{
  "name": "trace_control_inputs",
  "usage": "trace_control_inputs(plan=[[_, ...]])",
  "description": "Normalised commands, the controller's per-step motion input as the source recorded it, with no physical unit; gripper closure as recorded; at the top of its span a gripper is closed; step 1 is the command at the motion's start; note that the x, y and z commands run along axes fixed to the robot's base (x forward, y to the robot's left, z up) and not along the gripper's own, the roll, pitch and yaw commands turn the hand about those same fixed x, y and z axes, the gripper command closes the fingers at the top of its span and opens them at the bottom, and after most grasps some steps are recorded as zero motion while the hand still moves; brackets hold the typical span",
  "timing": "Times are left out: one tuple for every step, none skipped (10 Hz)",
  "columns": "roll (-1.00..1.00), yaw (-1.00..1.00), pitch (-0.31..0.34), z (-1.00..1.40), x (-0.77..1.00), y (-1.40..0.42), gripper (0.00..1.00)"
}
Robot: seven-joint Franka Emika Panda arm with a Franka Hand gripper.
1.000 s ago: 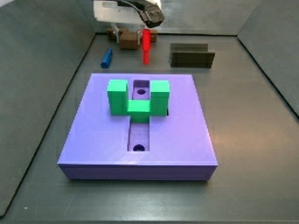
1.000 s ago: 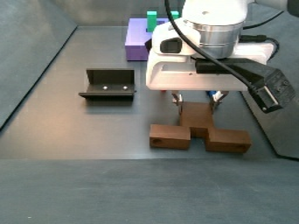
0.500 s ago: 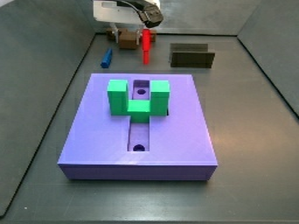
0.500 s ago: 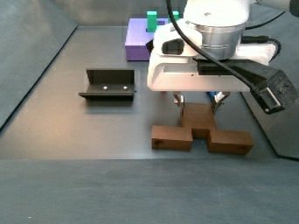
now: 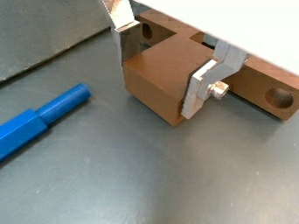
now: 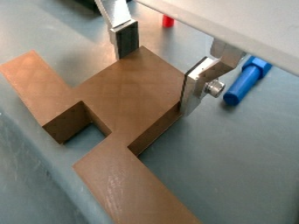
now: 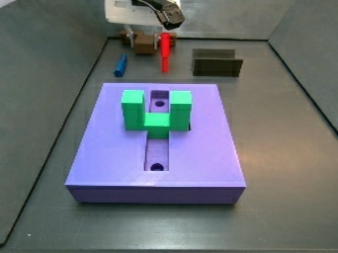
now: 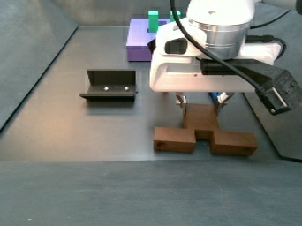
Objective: Pick up the brown object. Move up. Place the brown object on the fixture. Regrasp the brown object. Move to above the board. Insert the brown object.
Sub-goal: Move up, then place the brown object on the fixture.
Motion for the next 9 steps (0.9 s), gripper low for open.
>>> trace_control_inputs(plan=[[0.00,0.00,0.000,0.83,0.00,0.00,1.00],[0.00,-0.02,-0.013,0.85,0.03,0.01,1.00],[0.06,-0.03,0.033,0.56,-0.03,0.00,1.00],[0.09,-0.02,0.040,0.35,-0.03,-0.01,1.00],[0.00,-0.01,0.000,0.00,0.00,0.00,1.00],[-0.63,-0.06,0.000,0.00,0.31,0.18,1.00],[-1.00,-0.08,0.000,0.11,0.61,0.00,1.00],[-1.00,-0.05,0.051,0.11,0.72,0.00,1.00],[-1.00,-0.04,0.117,0.09,0.78,-0.01,1.00]])
